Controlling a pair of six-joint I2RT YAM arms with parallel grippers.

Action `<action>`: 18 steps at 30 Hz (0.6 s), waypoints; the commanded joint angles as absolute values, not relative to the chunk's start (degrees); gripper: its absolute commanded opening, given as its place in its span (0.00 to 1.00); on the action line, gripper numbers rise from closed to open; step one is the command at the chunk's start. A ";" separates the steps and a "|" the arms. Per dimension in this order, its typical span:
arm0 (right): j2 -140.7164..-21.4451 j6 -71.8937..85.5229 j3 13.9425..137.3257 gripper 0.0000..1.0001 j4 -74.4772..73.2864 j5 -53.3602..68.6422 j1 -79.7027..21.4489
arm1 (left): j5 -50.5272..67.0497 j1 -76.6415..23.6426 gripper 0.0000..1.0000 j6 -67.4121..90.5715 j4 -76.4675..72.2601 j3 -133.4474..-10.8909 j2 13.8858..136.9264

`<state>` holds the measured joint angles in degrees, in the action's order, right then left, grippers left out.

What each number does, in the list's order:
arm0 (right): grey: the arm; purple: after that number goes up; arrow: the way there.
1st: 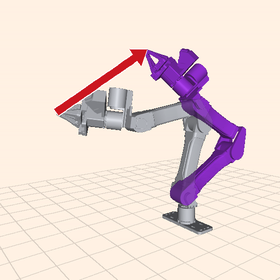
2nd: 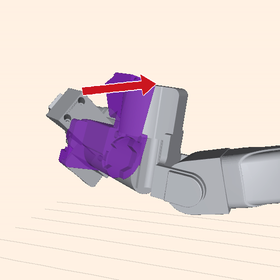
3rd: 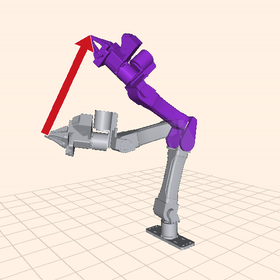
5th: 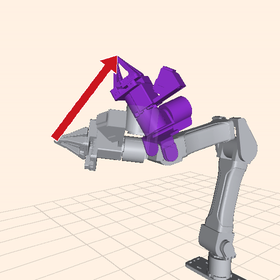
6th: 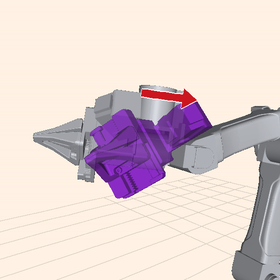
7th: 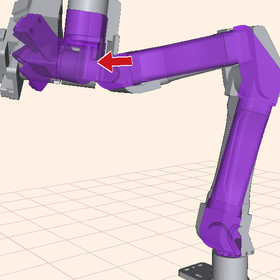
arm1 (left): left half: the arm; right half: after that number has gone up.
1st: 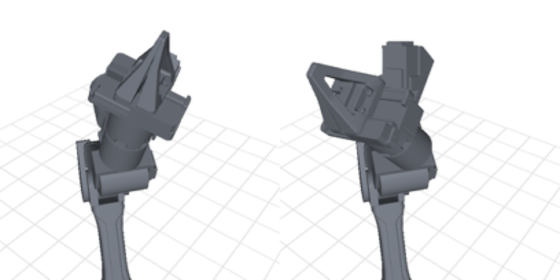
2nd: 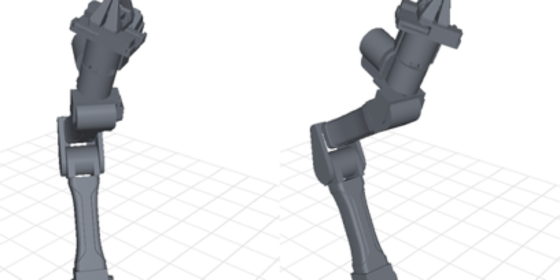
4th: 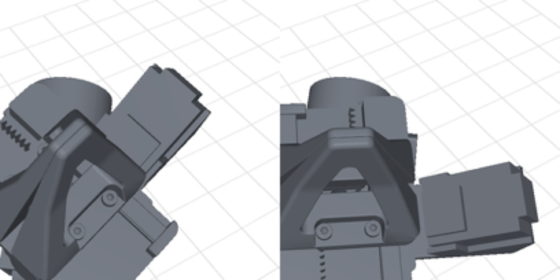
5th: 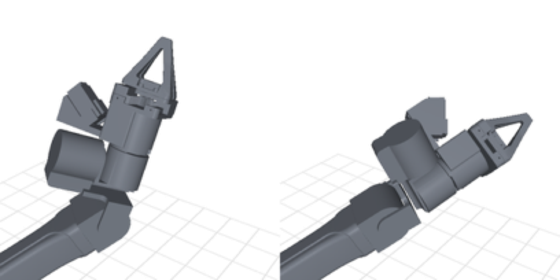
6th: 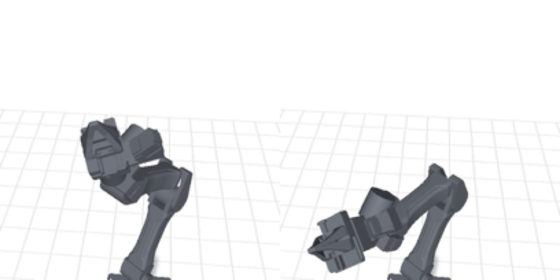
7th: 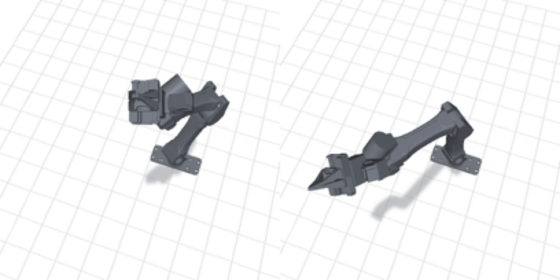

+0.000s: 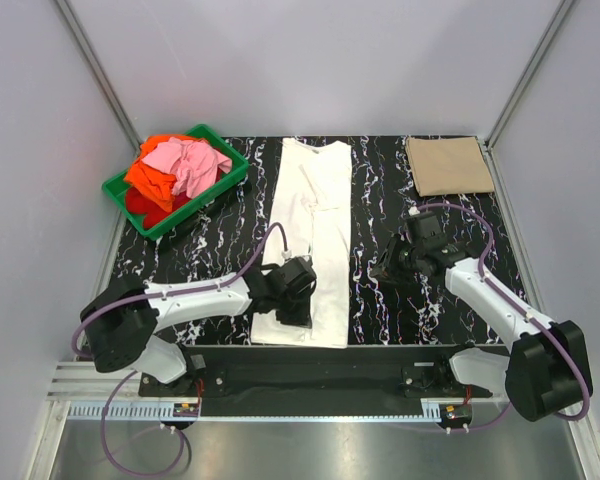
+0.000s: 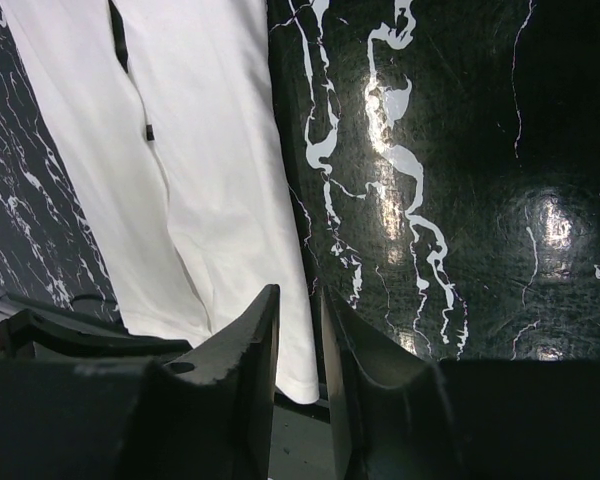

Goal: Fold and stack the t-shirts
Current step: Fold the tshirt

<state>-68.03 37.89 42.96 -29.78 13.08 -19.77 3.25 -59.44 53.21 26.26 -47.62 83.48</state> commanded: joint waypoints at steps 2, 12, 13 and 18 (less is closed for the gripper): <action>-66.18 37.71 42.89 0.31 -28.65 13.01 -20.21 | 2.46 -59.94 0.20 53.96 24.35 -47.99 84.90; -65.13 37.79 42.80 0.31 -28.65 12.74 -20.30 | 2.37 -60.38 0.22 53.97 24.17 -47.81 88.15; -65.04 37.79 42.72 0.31 -28.65 12.74 -20.22 | 2.37 -60.38 0.22 53.88 24.17 -47.81 88.50; -64.69 37.79 42.89 0.31 -28.65 12.57 -20.30 | 2.90 -60.47 0.24 53.26 24.26 -48.78 90.35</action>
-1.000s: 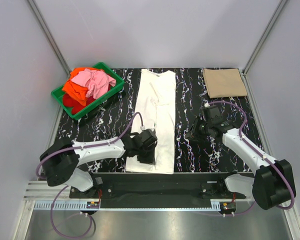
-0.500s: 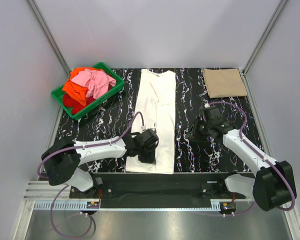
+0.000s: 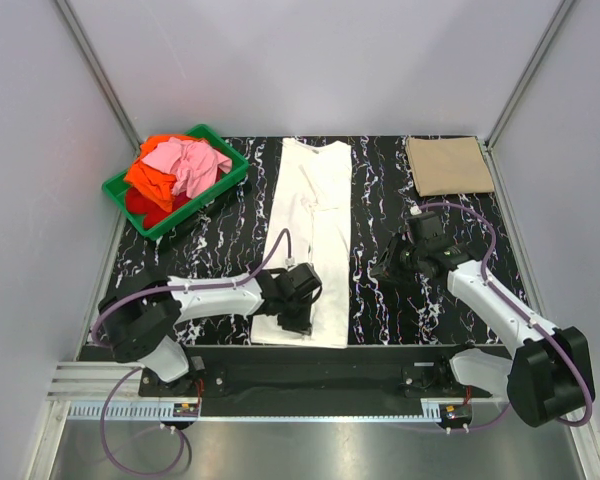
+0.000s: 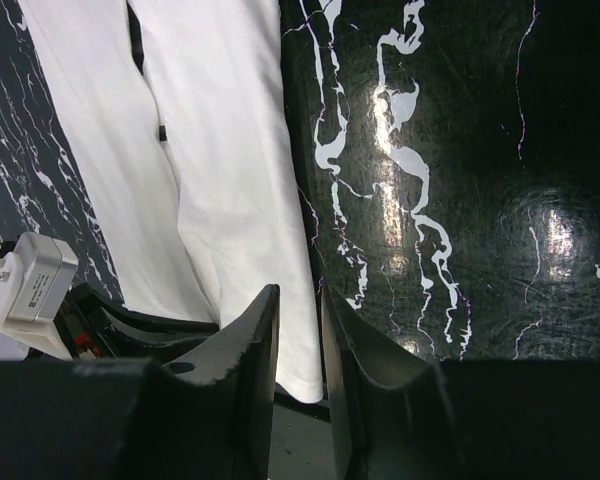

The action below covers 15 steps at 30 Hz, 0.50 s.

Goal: Fold and stack the t-shirts
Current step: Fold the tshirt

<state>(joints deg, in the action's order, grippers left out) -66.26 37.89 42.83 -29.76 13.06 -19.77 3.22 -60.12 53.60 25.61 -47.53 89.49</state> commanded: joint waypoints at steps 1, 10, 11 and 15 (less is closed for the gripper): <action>-64.77 37.79 42.98 0.31 -28.74 12.57 -20.30 | 3.07 -60.56 0.24 53.09 24.26 -48.87 90.53; -64.69 37.79 43.15 0.31 -28.74 12.30 -20.30 | 3.34 -61.00 0.23 52.12 25.58 -49.83 92.64; -64.69 37.88 43.07 0.31 -28.65 12.30 -20.30 | 3.34 -61.00 0.18 52.03 25.58 -50.01 92.81; -64.42 37.71 42.98 0.31 -28.65 12.13 -20.30 | 2.73 -61.08 0.00 50.98 27.94 -51.67 92.37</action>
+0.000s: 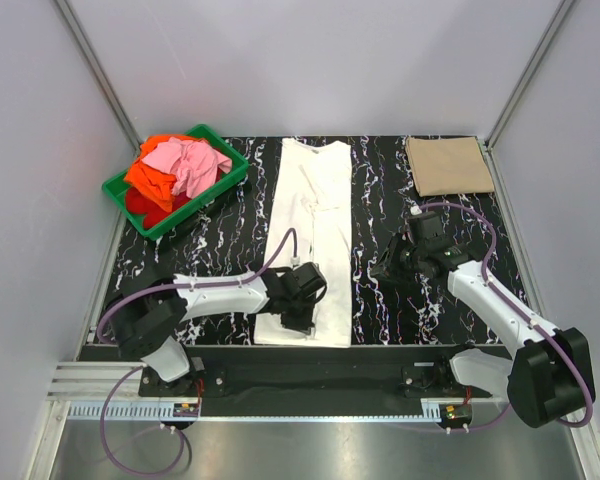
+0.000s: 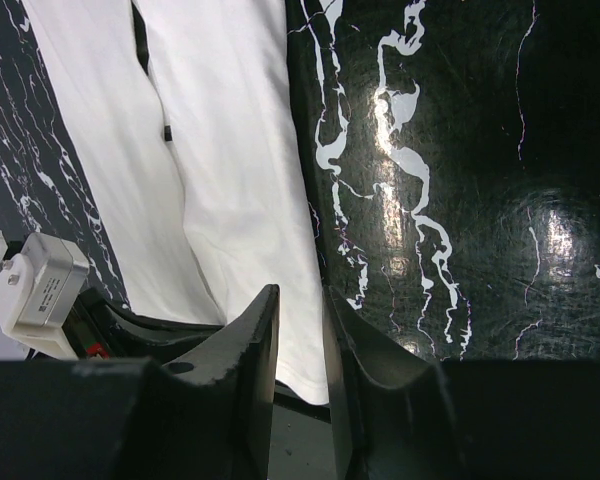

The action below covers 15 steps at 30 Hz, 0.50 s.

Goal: Fold and stack the t-shirts
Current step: Fold the tshirt

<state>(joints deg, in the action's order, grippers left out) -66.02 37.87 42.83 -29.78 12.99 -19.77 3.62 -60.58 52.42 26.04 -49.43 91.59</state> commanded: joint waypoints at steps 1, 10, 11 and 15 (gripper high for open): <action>-64.42 37.79 42.98 0.31 -28.74 12.04 -20.22 | 2.12 -61.08 0.00 50.80 28.73 -52.38 92.11; -64.51 37.88 42.89 0.31 -28.48 12.22 -20.21 | 1.32 -61.08 0.00 50.89 32.34 -55.63 88.07; -64.60 37.71 42.80 0.31 -28.56 12.22 -20.21 | 1.41 -61.08 0.00 50.98 32.60 -55.72 88.15; -64.25 37.79 42.71 0.31 -28.48 12.30 -20.21 | 1.50 -61.08 0.01 51.42 32.87 -55.55 87.19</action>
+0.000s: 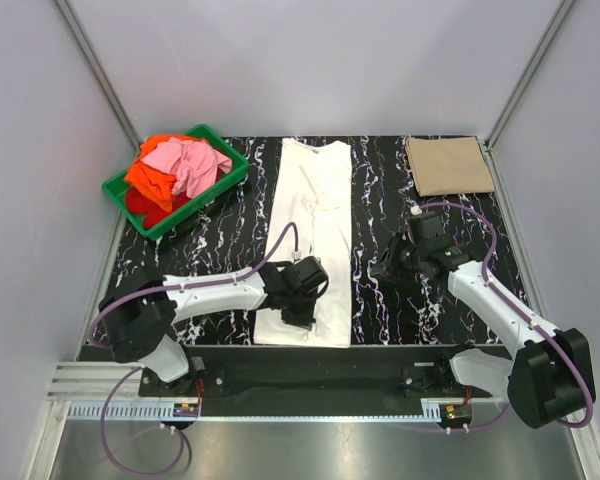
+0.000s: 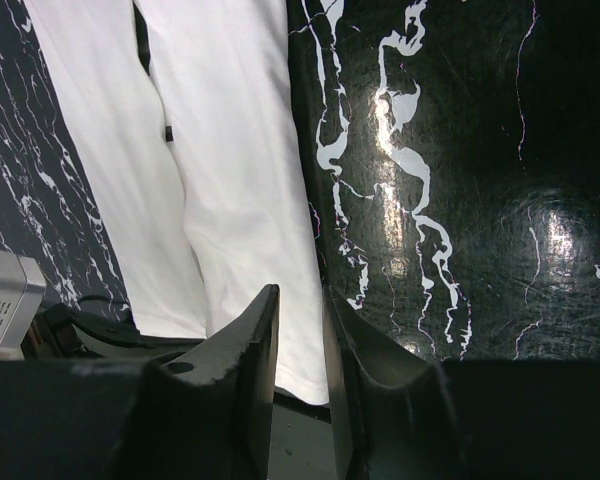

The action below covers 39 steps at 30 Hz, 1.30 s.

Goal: Fold and stack the t-shirts
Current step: Fold the tshirt

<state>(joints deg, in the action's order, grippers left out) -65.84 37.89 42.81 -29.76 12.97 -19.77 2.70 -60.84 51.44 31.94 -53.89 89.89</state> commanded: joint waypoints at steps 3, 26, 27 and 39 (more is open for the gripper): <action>-64.42 37.79 42.63 0.32 -28.21 12.13 -20.30 | 1.06 -61.17 0.00 51.85 33.48 -55.11 85.79; -68.12 39.64 41.75 0.31 -24.26 15.12 -20.30 | 0.70 -63.19 0.04 55.55 29.18 -47.46 86.66; -68.03 39.81 41.49 0.31 -24.00 15.38 -20.22 | 0.70 -63.19 0.05 55.46 29.18 -47.46 86.83; -68.55 46.93 37.62 0.27 -20.93 14.41 -28.56 | -6.86 -60.04 0.27 44.66 41.66 -62.39 86.30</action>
<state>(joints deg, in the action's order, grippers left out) -68.16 43.44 38.28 -24.62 14.37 -26.11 -2.81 -62.19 50.41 39.00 -55.83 86.78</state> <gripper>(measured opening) 0.280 0.263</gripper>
